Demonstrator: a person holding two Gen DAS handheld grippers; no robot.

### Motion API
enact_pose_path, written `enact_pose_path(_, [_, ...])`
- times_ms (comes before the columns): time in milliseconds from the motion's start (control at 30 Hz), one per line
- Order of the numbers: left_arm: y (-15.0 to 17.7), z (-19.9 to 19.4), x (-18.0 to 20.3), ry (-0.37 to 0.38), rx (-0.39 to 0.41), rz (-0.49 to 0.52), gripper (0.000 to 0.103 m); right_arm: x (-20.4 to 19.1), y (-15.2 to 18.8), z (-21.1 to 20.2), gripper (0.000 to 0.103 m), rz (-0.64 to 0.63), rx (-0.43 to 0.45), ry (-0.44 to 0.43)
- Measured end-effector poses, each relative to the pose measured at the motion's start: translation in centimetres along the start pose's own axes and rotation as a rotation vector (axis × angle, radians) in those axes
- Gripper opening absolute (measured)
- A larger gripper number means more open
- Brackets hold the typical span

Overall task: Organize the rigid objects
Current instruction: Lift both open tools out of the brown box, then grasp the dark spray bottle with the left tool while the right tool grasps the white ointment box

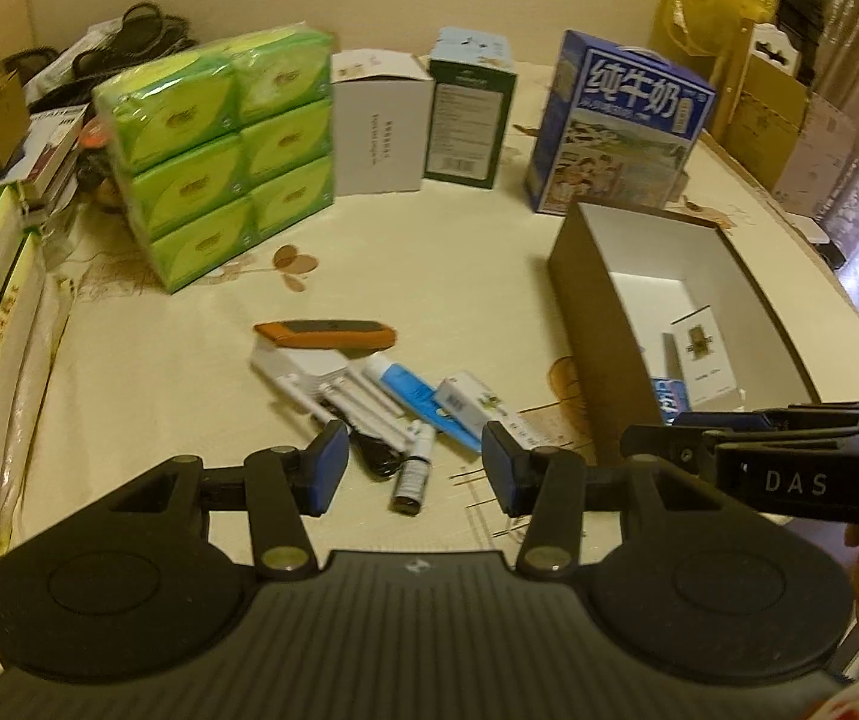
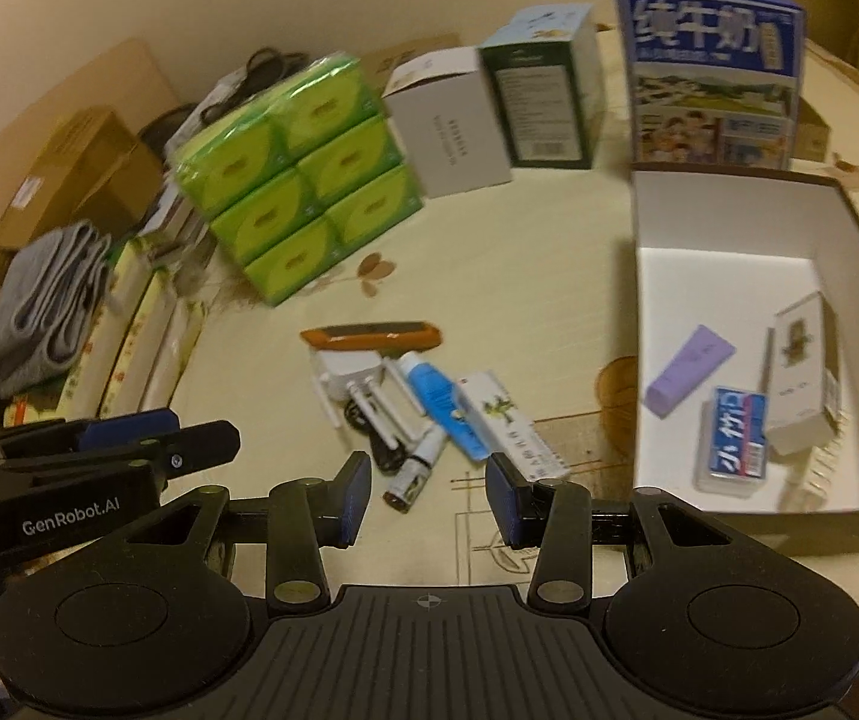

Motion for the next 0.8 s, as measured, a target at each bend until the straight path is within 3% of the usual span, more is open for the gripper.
enact_pose_path(367, [1.6, 4.1, -3.5, -0.028, -0.072, -0.089, 0.043, 0.3, 0.1, 6.4, 0.039, -0.130, -0.092, 0.009])
enact_pose_path(800, [1.8, 9.1, -5.9, -0.049, -0.125, -0.082, 0.043, 2.9, -1.5, 13.8, 0.039, -0.252, -0.164, 0.012])
Point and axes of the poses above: each gripper's, at about its wrist camera, not at the fingertips, and z roughly the way its jaws point, x to its right, y to its underside, the point moved 9 cm from there along z, roughly the way its jaws point, and after that the axes turned 2 degrees about y, right-handed, at the moved point
